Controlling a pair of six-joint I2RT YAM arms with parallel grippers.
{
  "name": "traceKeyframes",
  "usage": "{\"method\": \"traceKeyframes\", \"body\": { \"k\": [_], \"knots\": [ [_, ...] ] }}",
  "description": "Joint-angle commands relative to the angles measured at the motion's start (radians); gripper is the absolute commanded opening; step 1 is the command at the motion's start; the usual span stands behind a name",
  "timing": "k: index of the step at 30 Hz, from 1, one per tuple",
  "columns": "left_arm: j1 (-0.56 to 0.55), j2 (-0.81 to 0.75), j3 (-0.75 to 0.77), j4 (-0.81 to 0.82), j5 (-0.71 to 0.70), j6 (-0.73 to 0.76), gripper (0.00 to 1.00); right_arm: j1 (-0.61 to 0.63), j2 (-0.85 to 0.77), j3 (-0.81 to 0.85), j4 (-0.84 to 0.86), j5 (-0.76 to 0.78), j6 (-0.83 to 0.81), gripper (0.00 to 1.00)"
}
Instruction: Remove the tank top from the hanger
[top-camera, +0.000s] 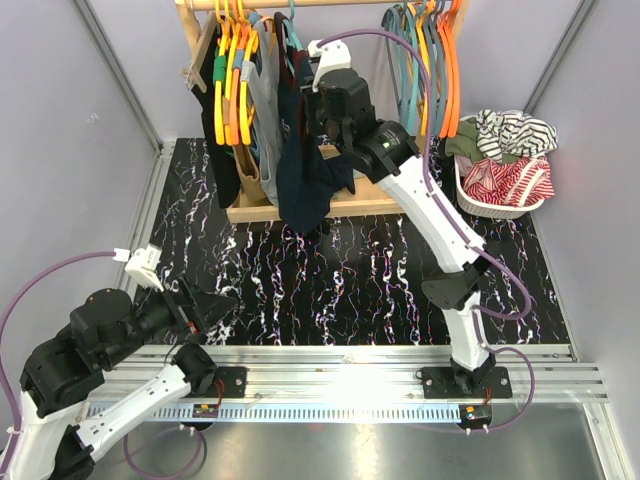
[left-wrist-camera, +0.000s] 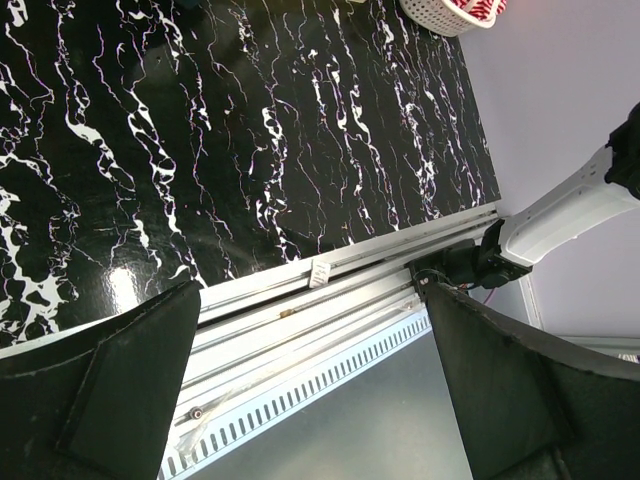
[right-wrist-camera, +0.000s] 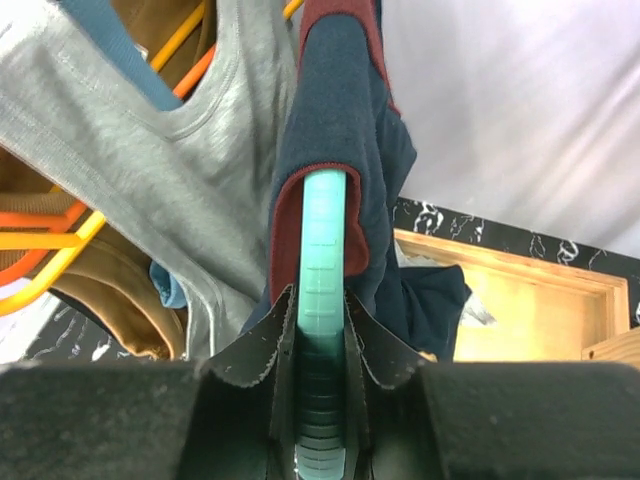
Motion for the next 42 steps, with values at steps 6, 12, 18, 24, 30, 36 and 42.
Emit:
{"method": "traceKeyframes", "body": {
  "k": [6, 12, 18, 24, 30, 36, 42],
  "knots": [
    [0.001, -0.003, 0.028, 0.035, -0.005, -0.009, 0.99, -0.078, -0.255, -0.196, 0.343, -0.084, 0.044, 0.00],
    [0.000, 0.034, 0.050, 0.052, 0.002, 0.016, 0.99, -0.100, -0.345, -0.268, 0.357, -0.092, 0.036, 0.00],
    [0.000, 0.068, 0.051, 0.075, 0.016, 0.039, 0.99, -0.104, -0.499, -0.509, 0.476, -0.001, -0.002, 0.00],
    [0.000, 0.107, 0.057, 0.101, 0.031, 0.054, 0.99, -0.112, -0.525, -0.524, 0.455, 0.043, -0.046, 0.00],
    [0.000, 0.147, 0.084, 0.134, 0.041, 0.063, 0.99, -0.112, -0.566, -0.539, 0.427, 0.011, -0.028, 0.00],
    [0.000, 0.196, 0.117, 0.164, 0.041, 0.091, 0.99, -0.112, -0.806, -0.766, 0.457, -0.099, 0.022, 0.00],
    [0.001, 0.293, 0.178, 0.195, 0.061, 0.158, 0.99, -0.112, -1.049, -0.917, 0.374, -0.180, 0.081, 0.00]
  ]
}}
